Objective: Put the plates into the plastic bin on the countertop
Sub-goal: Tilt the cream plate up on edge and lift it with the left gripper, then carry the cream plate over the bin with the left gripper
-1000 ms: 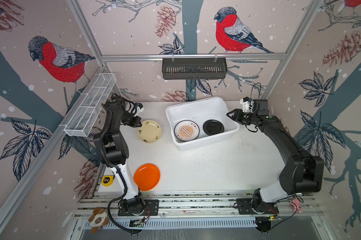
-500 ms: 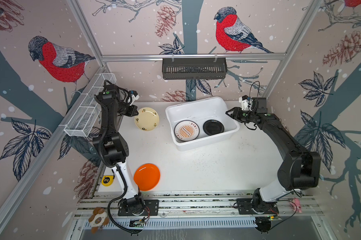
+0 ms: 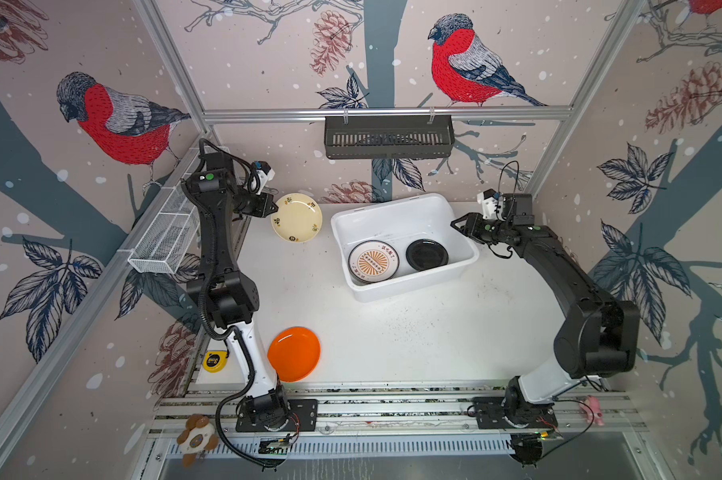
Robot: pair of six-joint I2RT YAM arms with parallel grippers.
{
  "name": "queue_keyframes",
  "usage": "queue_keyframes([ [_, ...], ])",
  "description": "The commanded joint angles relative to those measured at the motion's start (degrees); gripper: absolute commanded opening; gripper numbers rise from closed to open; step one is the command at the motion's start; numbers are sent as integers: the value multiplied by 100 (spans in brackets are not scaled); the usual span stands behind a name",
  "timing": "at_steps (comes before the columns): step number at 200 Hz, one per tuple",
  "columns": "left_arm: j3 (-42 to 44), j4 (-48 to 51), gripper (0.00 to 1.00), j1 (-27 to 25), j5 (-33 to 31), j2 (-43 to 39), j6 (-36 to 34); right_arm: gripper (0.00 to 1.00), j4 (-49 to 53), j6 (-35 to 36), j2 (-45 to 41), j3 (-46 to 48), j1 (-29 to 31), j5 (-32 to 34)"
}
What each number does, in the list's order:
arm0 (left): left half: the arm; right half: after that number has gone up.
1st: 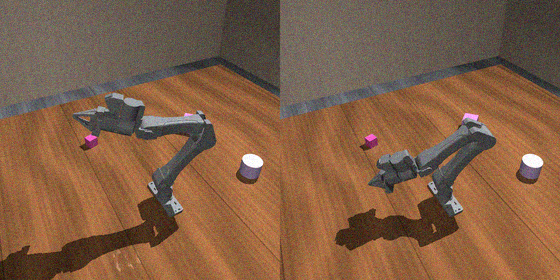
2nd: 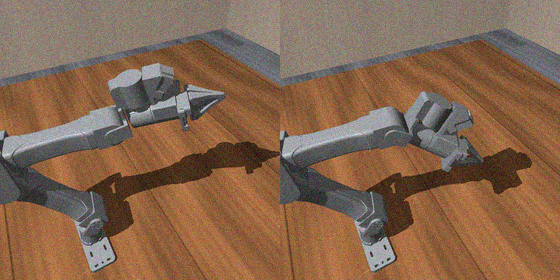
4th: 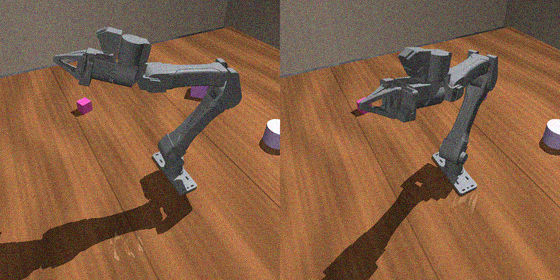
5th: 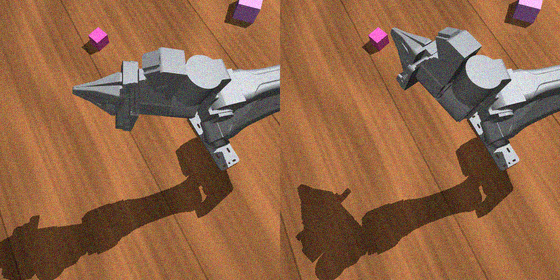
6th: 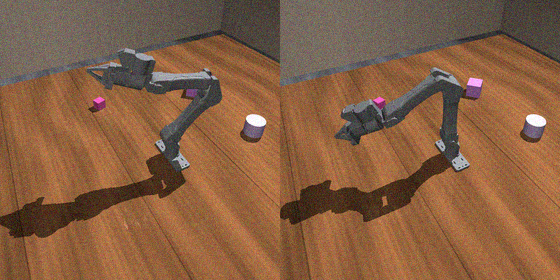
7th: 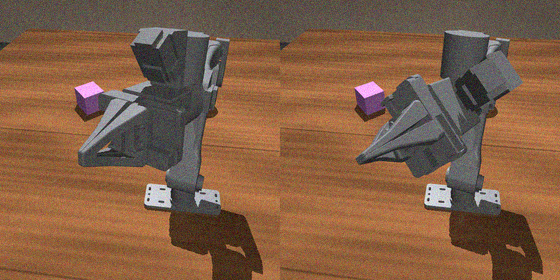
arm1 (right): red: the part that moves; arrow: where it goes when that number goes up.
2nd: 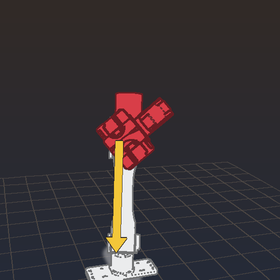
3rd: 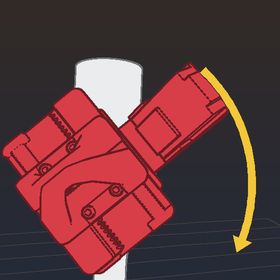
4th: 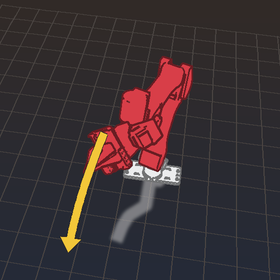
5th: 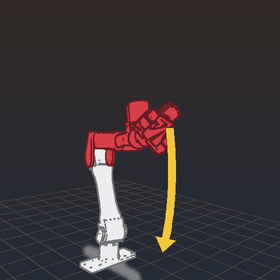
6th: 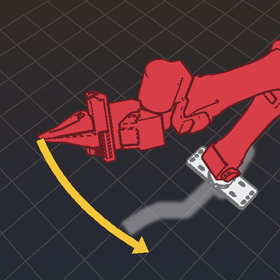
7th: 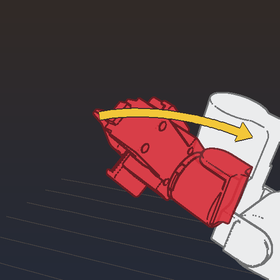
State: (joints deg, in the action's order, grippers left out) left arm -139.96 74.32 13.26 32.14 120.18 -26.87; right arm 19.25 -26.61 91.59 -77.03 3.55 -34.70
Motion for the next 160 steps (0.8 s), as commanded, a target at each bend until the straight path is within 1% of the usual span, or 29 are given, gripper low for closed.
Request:
queue_keyframes([
  [1,-49,-110,0,-187,341,-100,189,48,-97,73,-2,-40,-2,-74],
  [46,-62,-510,0,-635,485,-128,482,48,24,119,-77,-50,3,-42],
  [81,-353,-692,0,-1137,556,147,555,48,209,165,-120,-109,-1,23],
  [104,-267,-1124,0,-1473,546,202,606,48,299,140,-189,-97,5,85],
  [138,-176,-1798,0,-1944,694,373,928,48,522,116,-311,-149,40,238],
  [160,171,-2383,0,-2259,716,384,1123,48,712,115,-430,-206,58,340],
])
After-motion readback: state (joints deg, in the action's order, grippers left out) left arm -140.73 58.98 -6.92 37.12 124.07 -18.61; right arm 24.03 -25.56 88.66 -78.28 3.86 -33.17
